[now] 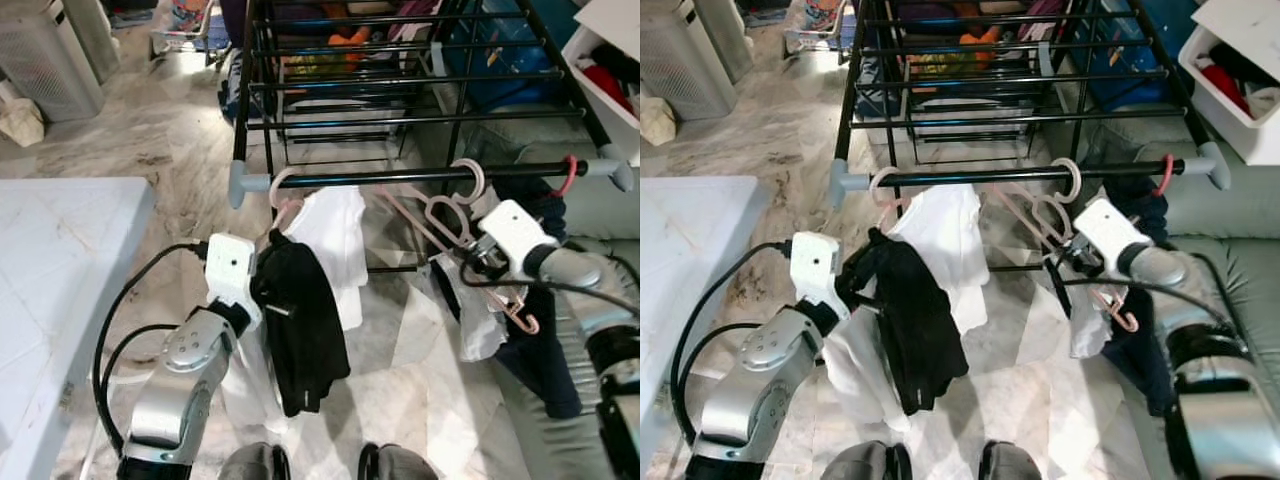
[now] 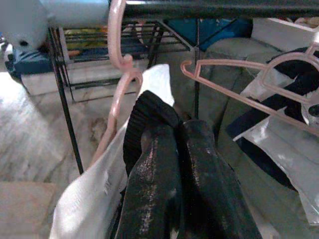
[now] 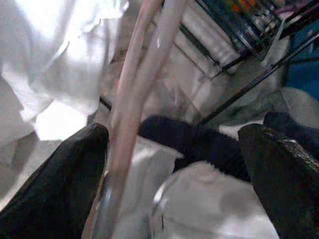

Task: Hang hanger

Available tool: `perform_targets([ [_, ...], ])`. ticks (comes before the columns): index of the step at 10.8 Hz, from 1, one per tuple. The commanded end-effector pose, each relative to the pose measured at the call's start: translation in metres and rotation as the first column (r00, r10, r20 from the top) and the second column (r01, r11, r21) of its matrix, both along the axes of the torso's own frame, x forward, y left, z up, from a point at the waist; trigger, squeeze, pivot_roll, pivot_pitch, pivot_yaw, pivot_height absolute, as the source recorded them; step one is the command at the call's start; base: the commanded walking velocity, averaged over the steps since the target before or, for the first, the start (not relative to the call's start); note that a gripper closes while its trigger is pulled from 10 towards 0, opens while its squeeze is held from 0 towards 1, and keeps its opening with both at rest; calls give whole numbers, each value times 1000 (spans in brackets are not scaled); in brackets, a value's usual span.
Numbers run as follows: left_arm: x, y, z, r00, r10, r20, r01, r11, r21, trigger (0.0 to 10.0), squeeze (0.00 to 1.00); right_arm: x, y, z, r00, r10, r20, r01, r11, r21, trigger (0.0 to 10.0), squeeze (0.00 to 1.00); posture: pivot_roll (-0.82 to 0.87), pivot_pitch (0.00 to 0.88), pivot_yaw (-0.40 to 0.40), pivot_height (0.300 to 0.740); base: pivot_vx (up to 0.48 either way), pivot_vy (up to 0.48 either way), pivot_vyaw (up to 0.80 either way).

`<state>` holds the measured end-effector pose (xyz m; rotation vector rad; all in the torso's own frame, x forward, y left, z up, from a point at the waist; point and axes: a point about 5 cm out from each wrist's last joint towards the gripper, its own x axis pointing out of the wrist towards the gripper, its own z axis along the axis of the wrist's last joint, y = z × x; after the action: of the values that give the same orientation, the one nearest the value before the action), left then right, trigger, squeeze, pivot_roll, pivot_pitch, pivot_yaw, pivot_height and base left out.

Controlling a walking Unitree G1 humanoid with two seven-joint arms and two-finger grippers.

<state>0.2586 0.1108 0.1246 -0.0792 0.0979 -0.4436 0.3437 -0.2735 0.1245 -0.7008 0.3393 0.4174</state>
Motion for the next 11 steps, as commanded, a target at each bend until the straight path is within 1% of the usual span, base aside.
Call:
perform_targets([
  [1, -1, 0, 7, 1000, -3, 24, 3, 1000, 6, 10000, 0, 3, -3, 6, 1000, 14, -12, -14, 1000, -20, 10000, 0, 6, 127, 41, 740, 0, 0, 0],
  [2, -1, 0, 7, 1000, -9, 20, 9, 1000, 9, 10000, 0, 3, -5, 5, 999, -2, -41, 3, 1000, 22, 10000, 0, 9, 123, 45, 740, 0, 0, 0],
  [3, -1, -1, 7, 1000, -14, 17, 13, 1000, 12, 10000, 0, 1, -6, 2, 997, 4, -72, -1, 999, 42, 10000, 0, 8, 123, 46, 740, 0, 0, 0],
  [4, 0, -1, 6, 1000, -14, 13, 14, 1000, 14, 10000, 0, 0, -5, -1, 996, 14, -94, -8, 998, 69, 4392, 0, 7, 122, 45, 740, 0, 0, 0],
  [5, 0, -2, 6, 1000, -15, 11, 15, 1000, 15, 10000, 0, 1, -4, -2, 995, 15, -102, -6, 995, 95, 0, 0, 5, 123, 46, 740, 0, 0, 0],
  [6, 1, -4, 6, 1000, -19, 7, 19, 1000, 16, 10000, 0, 2, -3, -3, 994, 8, -106, 3, 995, 97, 0, 0, 6, 122, 45, 740, 0, 0, 0],
  [7, 0, -5, 6, 1000, -21, 4, 21, 1000, 15, 10000, 0, 5, -1, -1, 995, 5, -104, 5, 995, 99, 667, 0, 6, 121, 45, 740, 0, 0, 0],
  [8, 0, -6, 5, 1000, -25, -2, 25, 1000, 15, 10000, 0, 9, 1, 4, 995, -2, -101, 13, 995, 102, 2078, 0, 8, 121, 43, 740, 0, 0, 0],
  [9, 0, -7, 4, 999, -32, -8, 32, 999, 17, 10000, 0, 12, 2, 8, 995, -7, -96, 18, 994, 107, 6902, 0, 9, 117, 41, 740, 0, 0, 0],
  [10, 0, -7, 3, 999, -33, -11, 34, 999, 19, 10000, 0, 14, 2, 11, 995, -8, -95, 19, 994, 112, 10000, 0, 9, 117, 41, 740, 0, 0, 0],
  [11, 0, -8, 2, 999, -38, -18, 39, 999, 23, 10000, 0, 15, 3, 12, 995, -2, -103, 13, 994, 111, 10000, 0, 8, 114, 39, 740, 0, 0, 0],
])
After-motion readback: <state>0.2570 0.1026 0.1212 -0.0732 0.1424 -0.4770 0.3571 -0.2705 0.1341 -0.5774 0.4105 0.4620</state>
